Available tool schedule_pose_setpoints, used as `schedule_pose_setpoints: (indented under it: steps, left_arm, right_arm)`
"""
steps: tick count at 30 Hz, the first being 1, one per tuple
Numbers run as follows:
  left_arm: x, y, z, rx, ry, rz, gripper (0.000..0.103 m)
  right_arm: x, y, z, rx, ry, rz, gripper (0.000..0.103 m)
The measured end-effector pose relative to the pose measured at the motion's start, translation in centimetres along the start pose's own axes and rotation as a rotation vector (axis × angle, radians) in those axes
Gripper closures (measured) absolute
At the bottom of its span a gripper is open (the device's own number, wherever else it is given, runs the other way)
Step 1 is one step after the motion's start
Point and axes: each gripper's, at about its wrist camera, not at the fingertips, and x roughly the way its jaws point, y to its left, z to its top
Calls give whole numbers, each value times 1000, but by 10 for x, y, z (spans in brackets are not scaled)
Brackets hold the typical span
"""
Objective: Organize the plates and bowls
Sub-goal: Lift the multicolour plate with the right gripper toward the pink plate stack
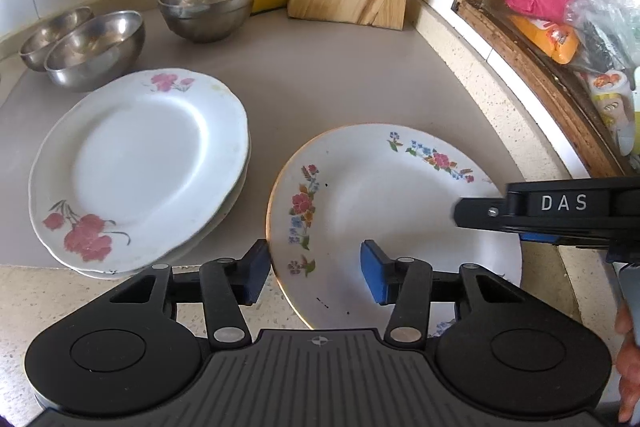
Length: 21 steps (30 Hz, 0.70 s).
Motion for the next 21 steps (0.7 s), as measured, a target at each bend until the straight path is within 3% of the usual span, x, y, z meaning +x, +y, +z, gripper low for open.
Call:
schedule_pose_setpoints:
  steps: [8,12,13,15,16,17,18,21]
  left_arm:
    - [-2,15,-13,-3,5,-51,55]
    - [3,8,-9,25,-5,-25,51]
    - [5,6,-7,21,-11,-18,49]
    - [8,-1,-4,42,6,-6,43]
    - [8,-4,-6,61,2,2,43]
    - [8,-2,-7,53,0,-6,47]
    - [7,0,-7,45,4,-7,48]
    - [3,6,-6,24,7,-7,55]
  right_arm:
    - [-14,-16,-20,52,-11,76,85]
    - [-11,-15,-18,51,-37,75,84]
    - [-10,-12,-17,39,-47,67,80]
    - [-7,-4,-15,-34,-58,76,57]
    - [-3,0,-14,-62,-40,108,38]
    - [-2,3,-13,-60,-20,115,38]
    - [-3,5,-13,-49,-14,86,39]
    - [-7,10,-16,-66,-29,-10,70]
